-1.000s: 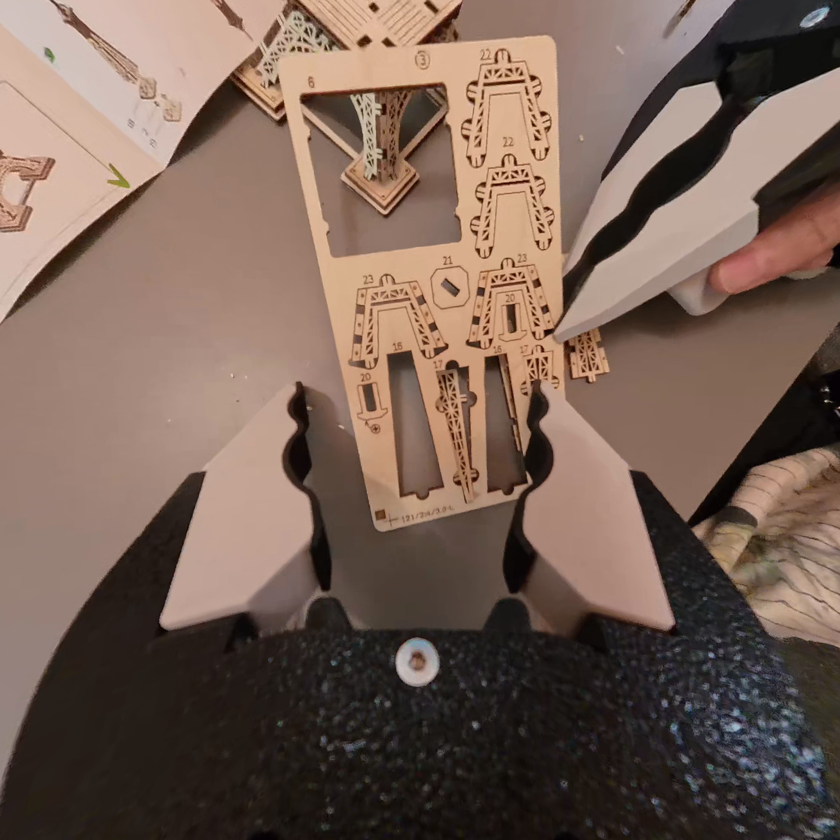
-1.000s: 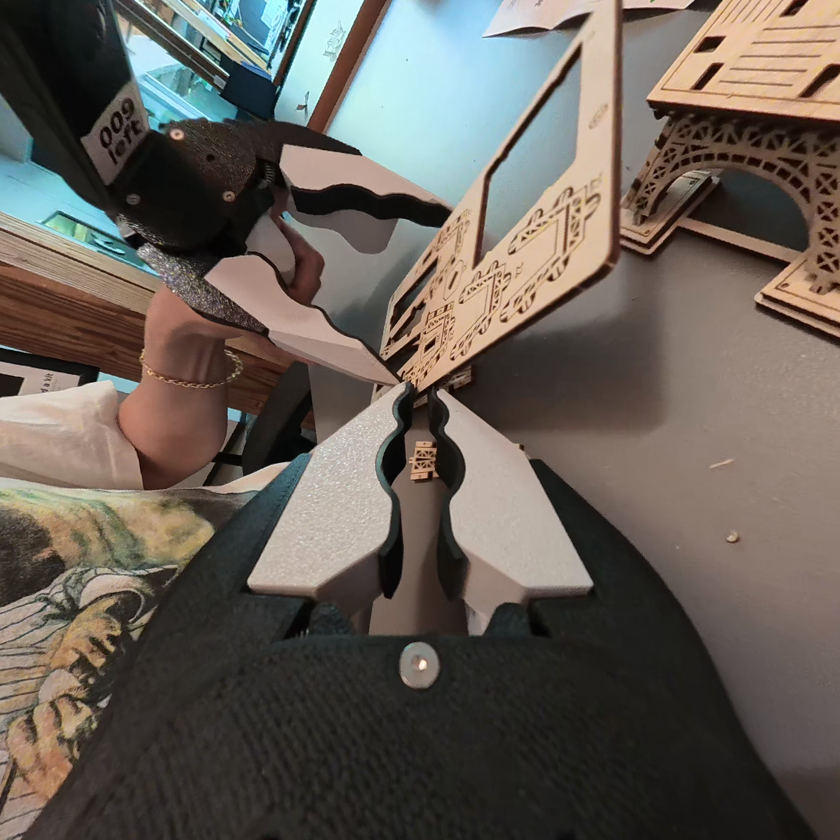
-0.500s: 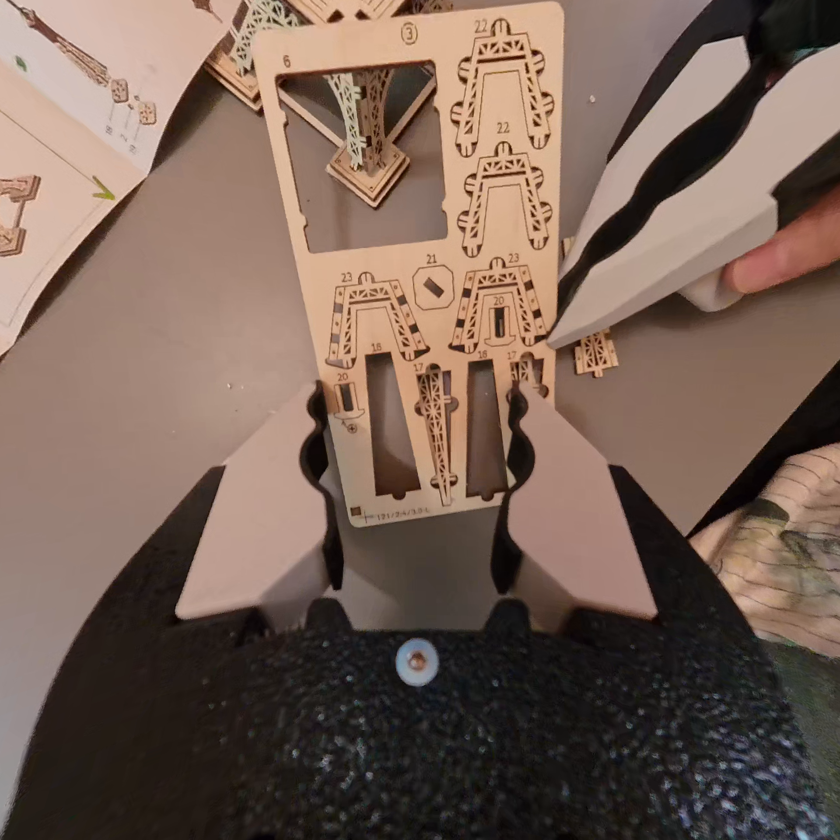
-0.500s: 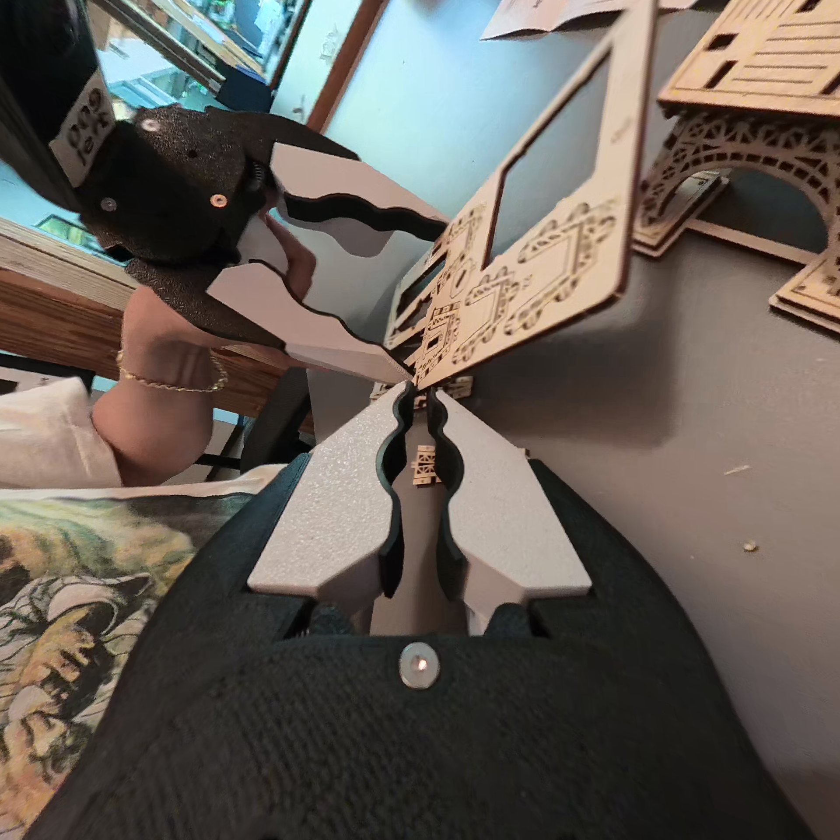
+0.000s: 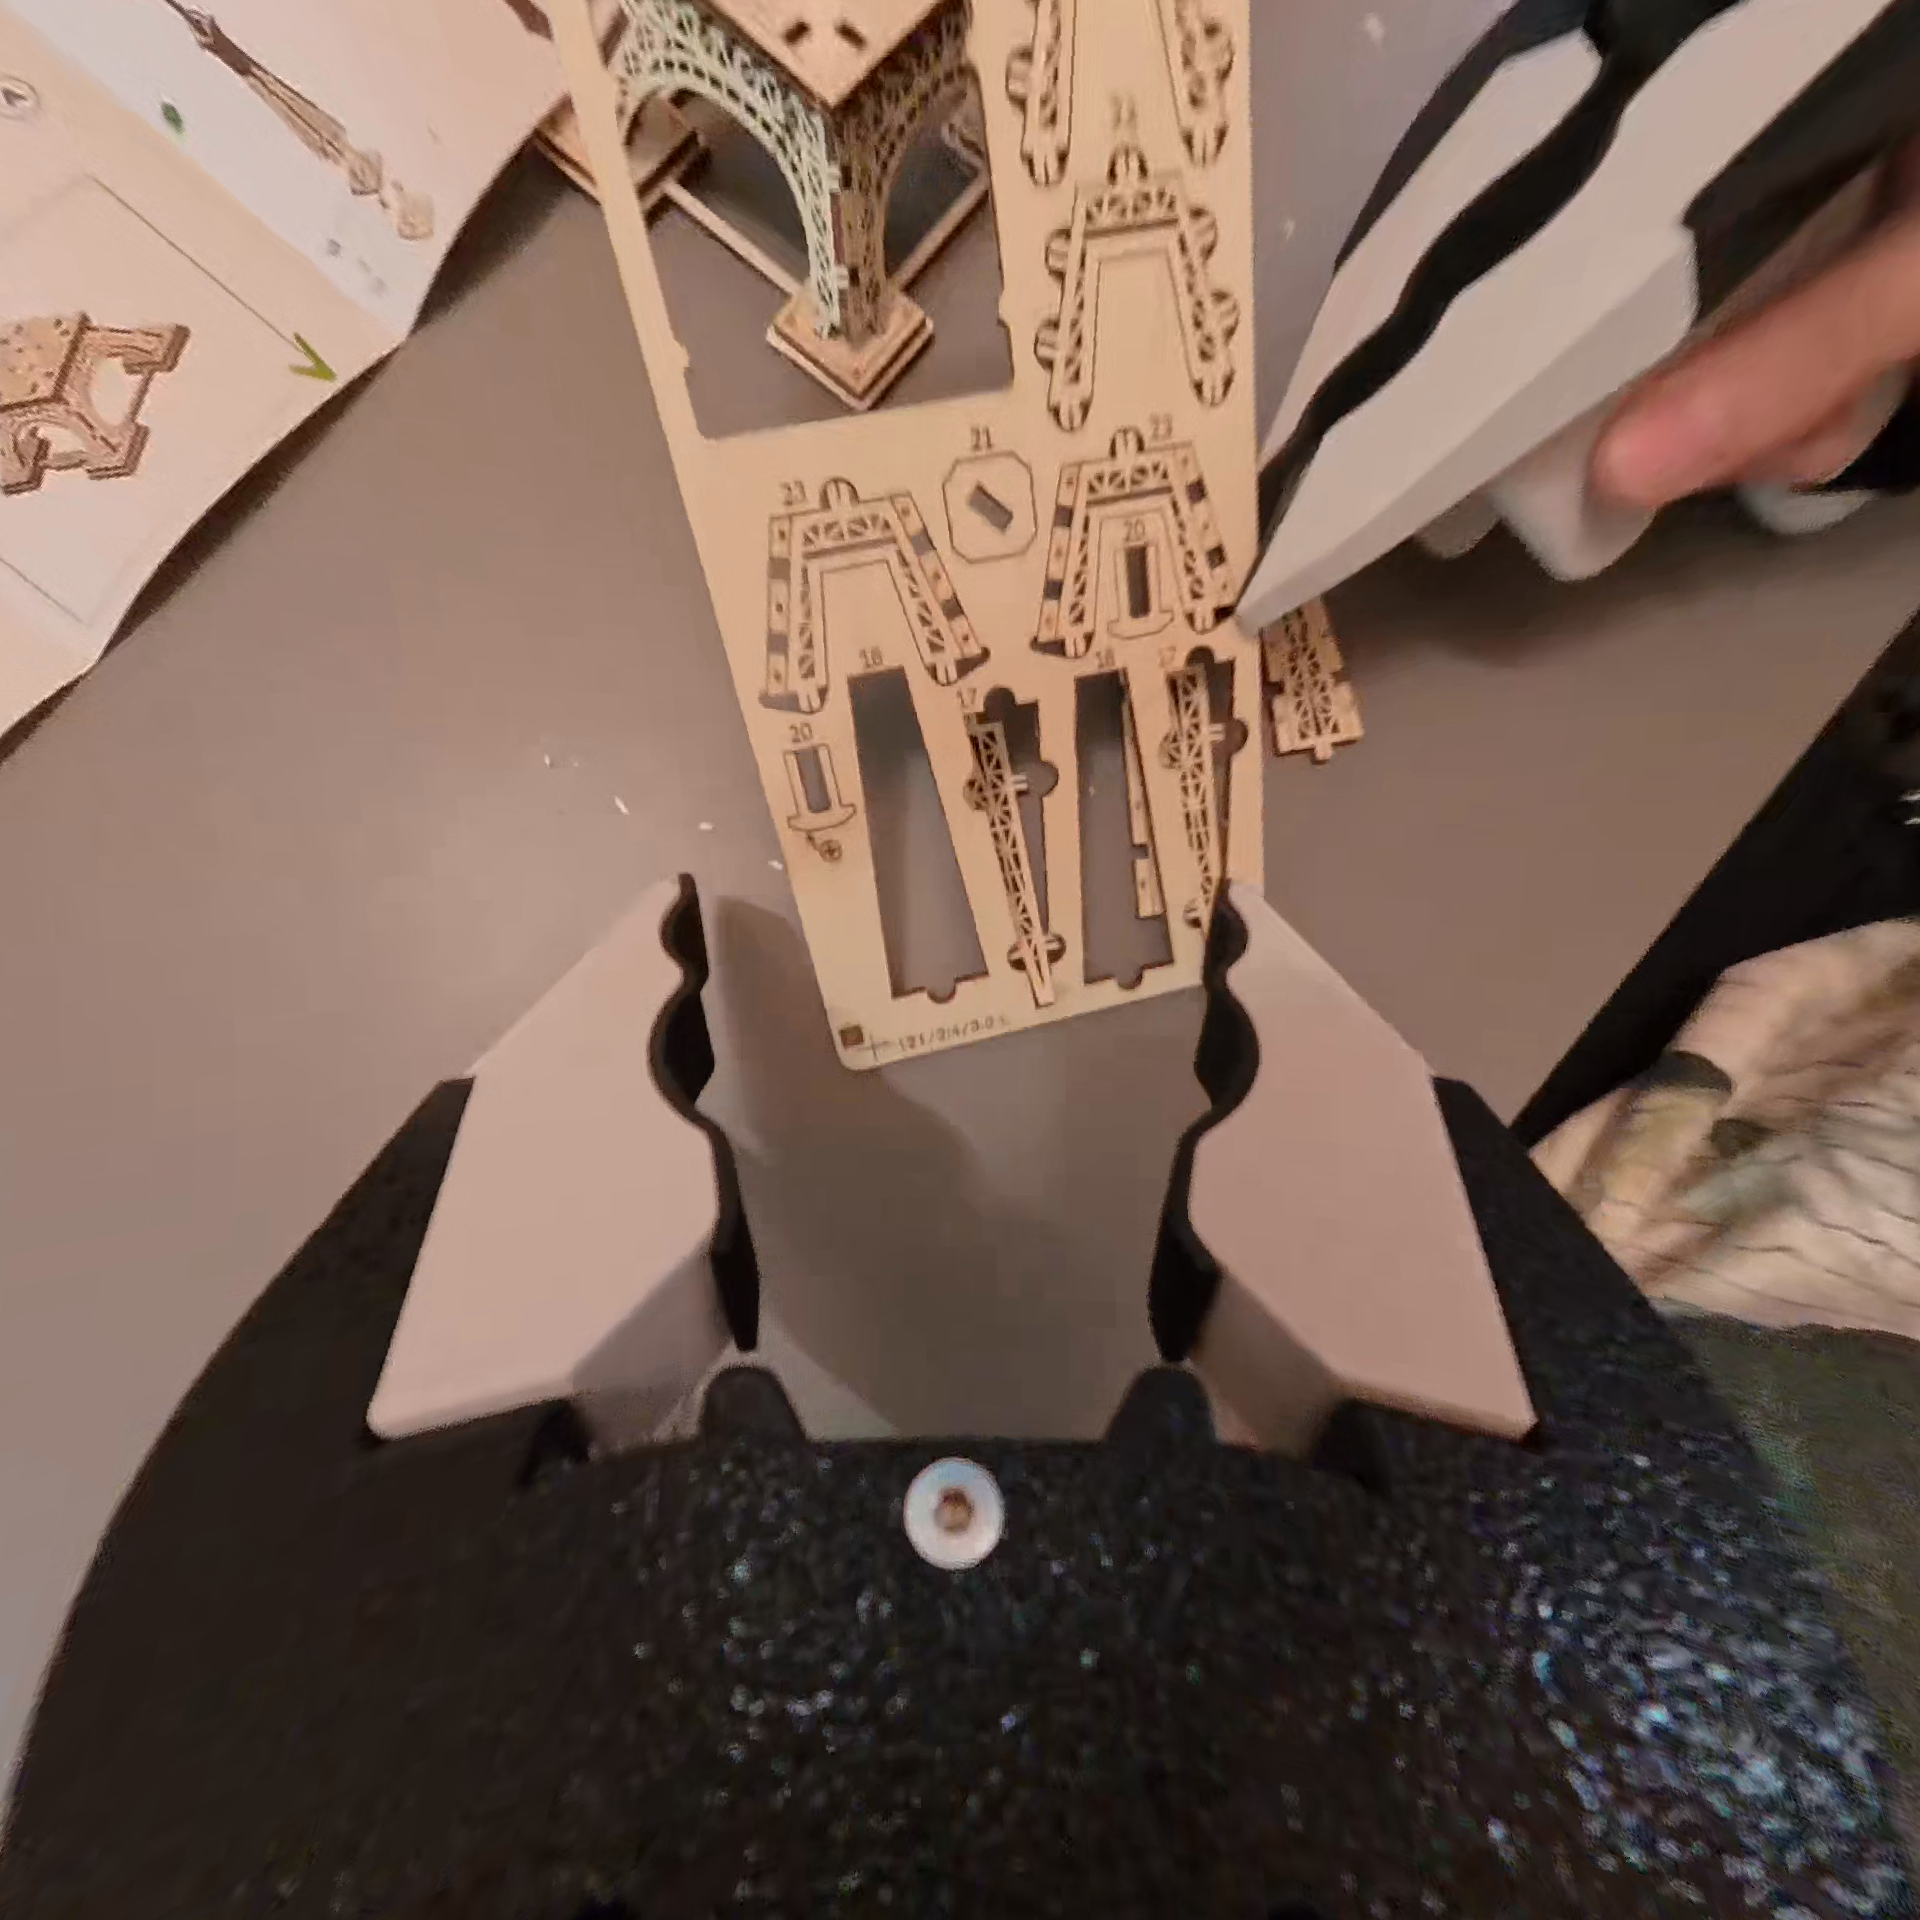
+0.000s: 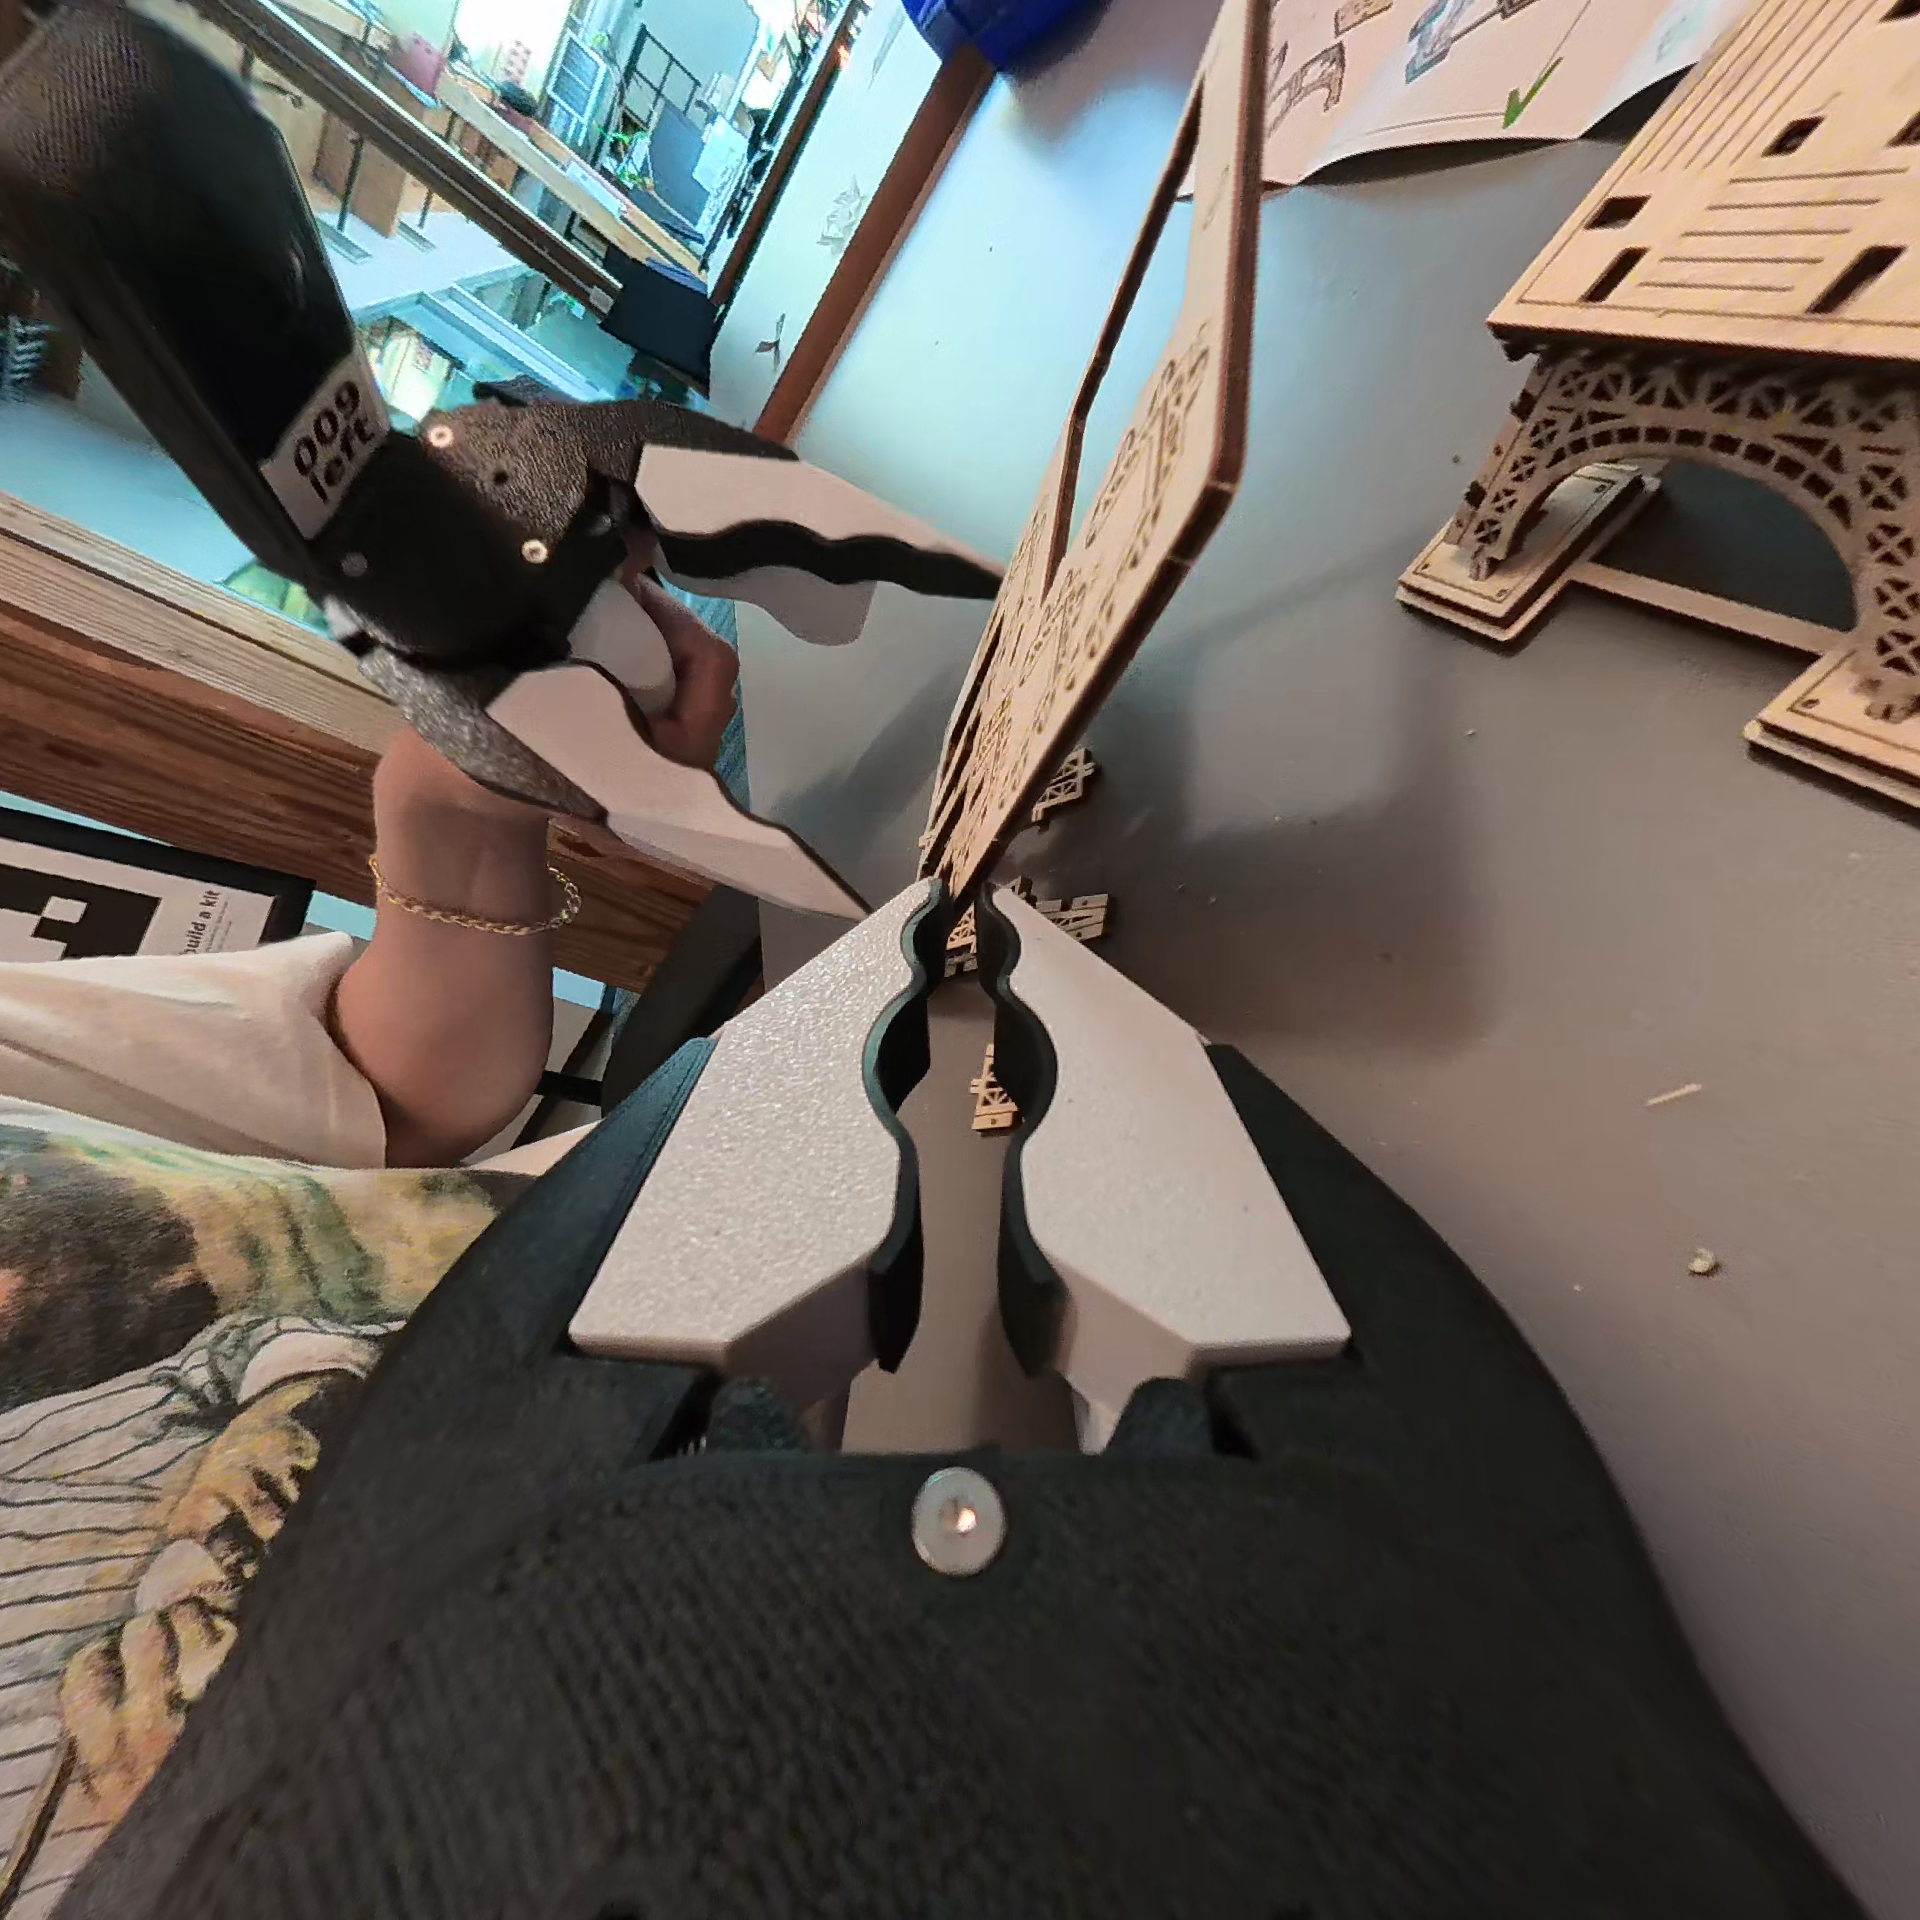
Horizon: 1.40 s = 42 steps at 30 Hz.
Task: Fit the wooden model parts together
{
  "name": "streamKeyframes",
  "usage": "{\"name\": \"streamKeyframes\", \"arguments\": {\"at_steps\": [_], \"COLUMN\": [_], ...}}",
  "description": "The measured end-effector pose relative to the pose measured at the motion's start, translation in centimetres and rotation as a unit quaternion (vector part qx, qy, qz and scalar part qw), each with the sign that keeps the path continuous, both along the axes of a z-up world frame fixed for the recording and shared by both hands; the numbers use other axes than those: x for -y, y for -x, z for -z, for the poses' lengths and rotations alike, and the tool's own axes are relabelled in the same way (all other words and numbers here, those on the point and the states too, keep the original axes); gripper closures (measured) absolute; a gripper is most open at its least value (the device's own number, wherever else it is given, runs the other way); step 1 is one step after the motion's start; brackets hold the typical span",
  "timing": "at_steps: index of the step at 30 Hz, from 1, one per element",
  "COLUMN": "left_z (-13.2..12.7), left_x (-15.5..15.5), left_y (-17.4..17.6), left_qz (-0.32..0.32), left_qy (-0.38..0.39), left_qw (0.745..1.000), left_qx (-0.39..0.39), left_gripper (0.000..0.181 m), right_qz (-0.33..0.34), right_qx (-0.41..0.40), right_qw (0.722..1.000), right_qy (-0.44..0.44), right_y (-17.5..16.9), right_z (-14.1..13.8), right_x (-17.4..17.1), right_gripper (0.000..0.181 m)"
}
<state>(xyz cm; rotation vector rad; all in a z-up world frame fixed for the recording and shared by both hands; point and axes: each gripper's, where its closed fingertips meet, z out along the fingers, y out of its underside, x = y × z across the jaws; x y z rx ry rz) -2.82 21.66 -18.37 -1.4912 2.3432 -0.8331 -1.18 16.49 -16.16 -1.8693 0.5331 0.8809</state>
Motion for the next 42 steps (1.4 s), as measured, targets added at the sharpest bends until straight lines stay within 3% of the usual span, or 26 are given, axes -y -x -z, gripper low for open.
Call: {"name": "streamKeyframes", "arguments": {"at_steps": [10,14,17,20,31,33,35,38,40,42], "left_z": [0.8,-0.7,0.2,0.5,-0.8,-0.9,-1.4,-3.2,-3.9,-4.1], "left_x": [0.7,1.5,0.7,1.3,1.0,1.3,1.9,1.9,1.5,0.8], "left_y": [-0.4,-1.3,-1.4,-1.5,-2.5,-2.5,-2.0,-1.4,-0.9,-1.2], "left_qz": [-0.005,-0.027,-0.025,-0.009,0.014,0.017,0.023,0.043,0.066,0.078], "left_qy": [-0.004,0.059,-0.002,-0.015,-0.1,-0.04,0.068,0.204,0.254,0.276], "left_qw": [1.0,0.997,0.999,0.999,0.992,0.996,0.995,0.977,0.964,0.956], "left_qx": [0.013,0.043,0.032,0.029,0.077,0.083,0.064,0.055,0.049,0.062], "left_gripper": [0.083,0.095,0.087,0.089,0.085,0.084,0.089,0.104,0.11,0.129], "right_qz": [0.0,-0.014,-0.018,-0.027,-0.025,-0.027,-0.031,-0.043,-0.051,-0.062], "right_qx": [-0.001,0.0,-0.002,-0.002,0.0,-0.001,-0.001,0.0,0.003,0.01], "right_qw": [1.0,1.0,1.0,0.999,0.999,0.998,0.997,0.994,0.992,0.991], "right_qy": [-0.005,-0.001,-0.01,-0.017,-0.038,-0.056,-0.075,-0.102,-0.115,-0.117], "right_y": [0.0,0.5,0.6,0.9,0.8,0.9,1.0,1.4,1.7,2.1], "right_z": [-0.2,-0.1,-0.3,-0.6,-1.2,-1.8,-2.4,-3.2,-3.6,-3.7], "right_x": [0.1,0.1,0.1,0.2,0.3,0.5,0.7,1.0,1.1,1.2], "right_gripper": [0.179,0.179,0.18,0.18,0.18,0.18,0.18,0.18,0.18,0.18]}}
